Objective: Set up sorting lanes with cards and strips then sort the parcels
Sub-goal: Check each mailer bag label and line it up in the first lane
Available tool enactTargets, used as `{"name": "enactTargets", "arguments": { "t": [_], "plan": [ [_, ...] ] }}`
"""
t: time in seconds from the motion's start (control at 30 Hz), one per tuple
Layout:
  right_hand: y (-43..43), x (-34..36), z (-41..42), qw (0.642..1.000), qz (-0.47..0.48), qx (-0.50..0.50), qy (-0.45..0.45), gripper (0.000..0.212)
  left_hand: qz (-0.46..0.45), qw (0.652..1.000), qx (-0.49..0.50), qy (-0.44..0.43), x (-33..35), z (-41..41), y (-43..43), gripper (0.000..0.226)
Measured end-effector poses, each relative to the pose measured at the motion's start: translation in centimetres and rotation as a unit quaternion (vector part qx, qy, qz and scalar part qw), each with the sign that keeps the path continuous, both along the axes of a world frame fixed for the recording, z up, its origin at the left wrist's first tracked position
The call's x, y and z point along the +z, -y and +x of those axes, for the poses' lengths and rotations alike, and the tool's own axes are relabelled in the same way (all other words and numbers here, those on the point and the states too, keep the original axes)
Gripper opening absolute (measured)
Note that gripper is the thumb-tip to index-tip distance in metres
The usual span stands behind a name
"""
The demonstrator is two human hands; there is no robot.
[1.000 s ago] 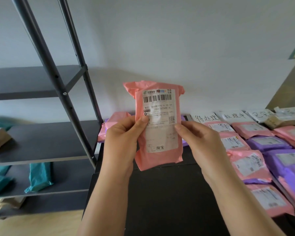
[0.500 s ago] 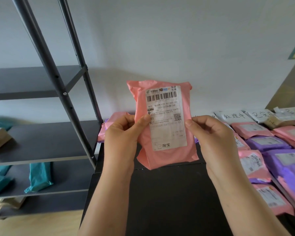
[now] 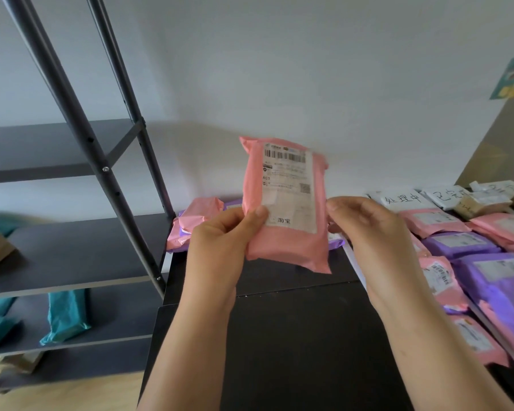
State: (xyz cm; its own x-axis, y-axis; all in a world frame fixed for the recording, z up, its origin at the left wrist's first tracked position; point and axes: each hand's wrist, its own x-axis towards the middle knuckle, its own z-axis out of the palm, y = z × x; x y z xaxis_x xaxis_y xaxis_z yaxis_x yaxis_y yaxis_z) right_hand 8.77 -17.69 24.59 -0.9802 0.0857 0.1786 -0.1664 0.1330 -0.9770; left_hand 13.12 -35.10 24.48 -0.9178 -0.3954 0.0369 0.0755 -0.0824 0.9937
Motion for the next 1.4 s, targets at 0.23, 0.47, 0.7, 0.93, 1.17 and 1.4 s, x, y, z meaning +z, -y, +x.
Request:
{"name": "enactTargets", "arguments": {
  "t": [0.23,0.47,0.7,0.93,1.17,1.4],
  "plan": [
    [0.7,-1.4,0.3,0.987,0.078,0.104,0.091,0.027,0.099,0.994,0.033,0.009,-0.2,-0.1,-0.2,0.013],
    [0.8,-1.2,0.6,0.997,0.03,0.055,0.049,0.021,0.131,0.99,0.043,0.013,-0.5,0.0,-0.1,0.046],
    [0.4,-0.6,0.2,0.996,0.007,0.029,0.08,0.027,0.197,0.979,0.0,0.049,-1.1,-0.5,0.1,0.025],
    [0.2,0.0,0.3,0.997,0.017,0.032,0.07,0.043,0.215,0.974,0.013,0.071,-1.0,-0.8,0.0,0.027],
    [-0.1,-0.1,0.7,0.997,0.047,0.055,0.012,0.042,0.121,0.99,-0.027,0.063,-1.0,-0.3,0.6,0.022],
    [-0.6,-0.8,0.9,0.991,0.122,0.047,-0.034,0.011,-0.073,0.997,-0.002,0.029,-1.6,0.0,1.4,0.006]
  ]
}}
